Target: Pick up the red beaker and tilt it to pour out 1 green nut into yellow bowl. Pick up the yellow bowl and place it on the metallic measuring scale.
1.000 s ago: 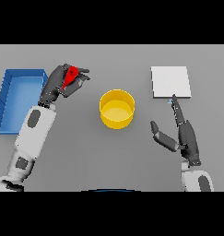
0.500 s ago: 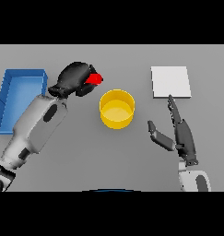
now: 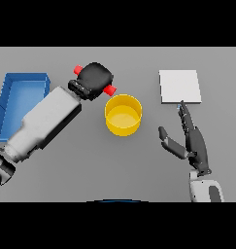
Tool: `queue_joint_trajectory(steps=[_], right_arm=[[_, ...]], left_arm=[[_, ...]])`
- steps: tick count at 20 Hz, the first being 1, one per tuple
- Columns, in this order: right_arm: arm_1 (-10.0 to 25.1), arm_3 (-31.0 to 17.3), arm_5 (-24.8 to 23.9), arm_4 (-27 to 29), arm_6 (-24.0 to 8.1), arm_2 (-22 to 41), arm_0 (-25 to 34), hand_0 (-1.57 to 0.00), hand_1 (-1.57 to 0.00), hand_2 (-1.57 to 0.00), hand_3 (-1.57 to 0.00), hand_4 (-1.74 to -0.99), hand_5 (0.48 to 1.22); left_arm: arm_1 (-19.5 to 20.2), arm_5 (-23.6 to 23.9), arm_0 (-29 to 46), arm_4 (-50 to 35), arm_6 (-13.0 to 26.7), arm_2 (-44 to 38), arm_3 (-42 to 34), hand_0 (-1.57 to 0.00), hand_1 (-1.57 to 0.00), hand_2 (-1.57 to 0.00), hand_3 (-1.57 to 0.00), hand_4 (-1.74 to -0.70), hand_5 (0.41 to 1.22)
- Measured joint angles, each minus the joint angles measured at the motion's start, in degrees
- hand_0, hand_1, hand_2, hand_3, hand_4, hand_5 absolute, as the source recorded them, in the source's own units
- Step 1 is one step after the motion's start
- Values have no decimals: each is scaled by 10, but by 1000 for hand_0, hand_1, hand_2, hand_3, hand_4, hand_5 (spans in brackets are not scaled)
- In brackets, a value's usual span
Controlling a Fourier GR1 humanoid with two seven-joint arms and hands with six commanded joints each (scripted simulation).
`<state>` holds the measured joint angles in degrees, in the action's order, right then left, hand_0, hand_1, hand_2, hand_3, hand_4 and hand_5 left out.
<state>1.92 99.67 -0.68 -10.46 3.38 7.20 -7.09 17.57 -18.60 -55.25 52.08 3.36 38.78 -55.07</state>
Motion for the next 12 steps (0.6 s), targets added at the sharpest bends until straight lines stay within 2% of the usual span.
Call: queue_joint_trajectory(steps=[5,7,8,12], right_arm=[[-5,0,-13,-19,11,7,-6,1,1,1,1,-1214,600],[-3,-4,-20,-25,4,3,3,1,1,1,1,-1205,584],[-4,-4,-19,-26,17,6,-2,1,1,1,1,-1193,578],[-6,-3,-25,-32,24,7,1,1,1,1,1,-1152,567]], left_arm=[[-5,-20,-47,49,-59,54,25,-1571,-1571,-1571,-1480,-1729,1220],[-5,-20,-66,76,-71,78,43,-1571,-1571,-1571,-1513,-1732,1220],[0,-22,-74,86,-88,90,43,-1571,-1571,-1571,-1525,-1733,1220],[-1,-17,-101,140,-106,143,46,-1571,-1571,-1571,-1552,-1738,1221]])
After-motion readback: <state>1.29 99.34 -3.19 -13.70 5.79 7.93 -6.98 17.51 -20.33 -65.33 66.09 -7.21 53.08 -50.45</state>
